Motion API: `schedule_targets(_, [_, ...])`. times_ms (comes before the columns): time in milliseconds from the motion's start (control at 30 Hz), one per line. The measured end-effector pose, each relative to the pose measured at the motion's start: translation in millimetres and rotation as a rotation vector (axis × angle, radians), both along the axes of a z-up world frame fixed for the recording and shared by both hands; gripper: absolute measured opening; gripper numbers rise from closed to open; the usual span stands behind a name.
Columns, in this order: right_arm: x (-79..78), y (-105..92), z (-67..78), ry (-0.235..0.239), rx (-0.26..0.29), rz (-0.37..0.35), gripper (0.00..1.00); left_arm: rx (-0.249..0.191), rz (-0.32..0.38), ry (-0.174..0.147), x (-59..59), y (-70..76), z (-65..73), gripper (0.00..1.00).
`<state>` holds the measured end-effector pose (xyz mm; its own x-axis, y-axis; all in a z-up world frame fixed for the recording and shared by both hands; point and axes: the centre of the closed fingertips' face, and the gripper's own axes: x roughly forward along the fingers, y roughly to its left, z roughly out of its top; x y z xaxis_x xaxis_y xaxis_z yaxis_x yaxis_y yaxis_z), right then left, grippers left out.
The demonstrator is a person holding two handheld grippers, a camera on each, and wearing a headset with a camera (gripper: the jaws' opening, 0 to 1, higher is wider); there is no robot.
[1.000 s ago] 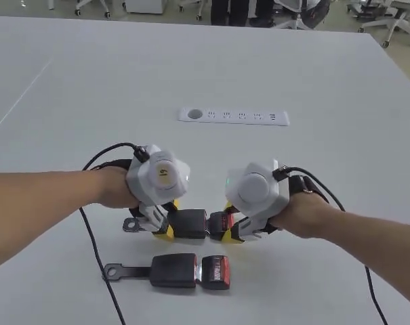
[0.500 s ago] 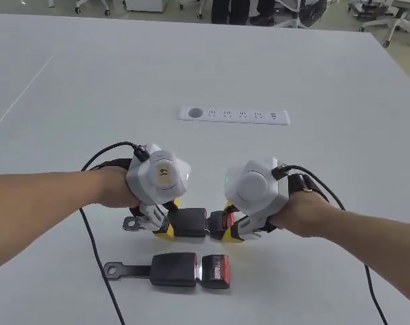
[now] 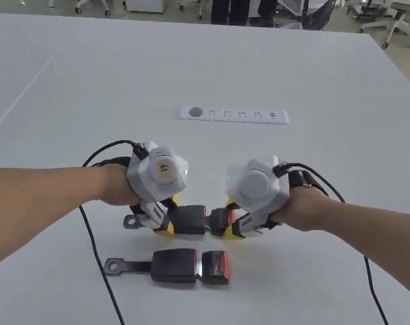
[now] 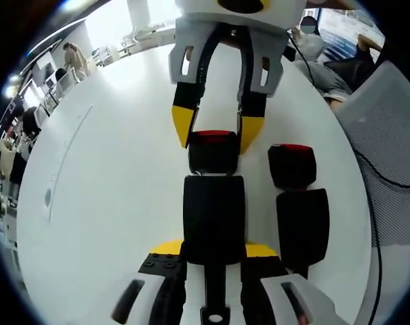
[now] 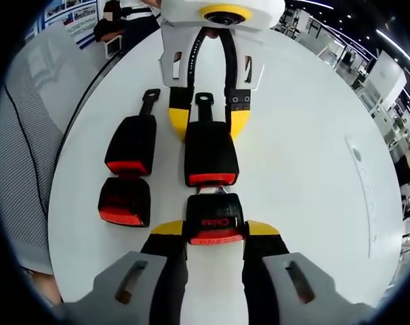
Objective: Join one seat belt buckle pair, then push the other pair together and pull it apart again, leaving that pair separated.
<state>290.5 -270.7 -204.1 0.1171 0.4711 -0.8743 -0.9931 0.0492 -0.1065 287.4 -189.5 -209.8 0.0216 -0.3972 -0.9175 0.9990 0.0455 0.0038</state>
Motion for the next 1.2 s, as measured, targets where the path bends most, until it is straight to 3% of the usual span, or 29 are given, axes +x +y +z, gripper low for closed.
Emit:
schedule_targets(200, [-1.5, -13.0, -1.1, 0.004, -0.01, 0.005, 0.28, 0.001, 0.006, 0.01, 5.2, 3.9, -5.6, 0.31])
schedule_targets(400, [2.8, -12.5, -3.7, 0.003, 0.0, 0.002, 0.29, 0.018, 0.017, 0.015, -1.1, -1.2, 0.9, 0.31])
schedule_targets(867, [0.9, -13.1, -2.8, 0.002, 0.0, 0.002, 0.29, 0.036, 0.029, 0.019, 5.0, 4.5, -6.2, 0.31])
schedule_targets(1200, [-1.0, -19.6, -1.7, 0.006, -0.002, -0.001, 0.29, 0.044, 0.028, 0.02, 1.6, 2.6, -3.4, 0.31])
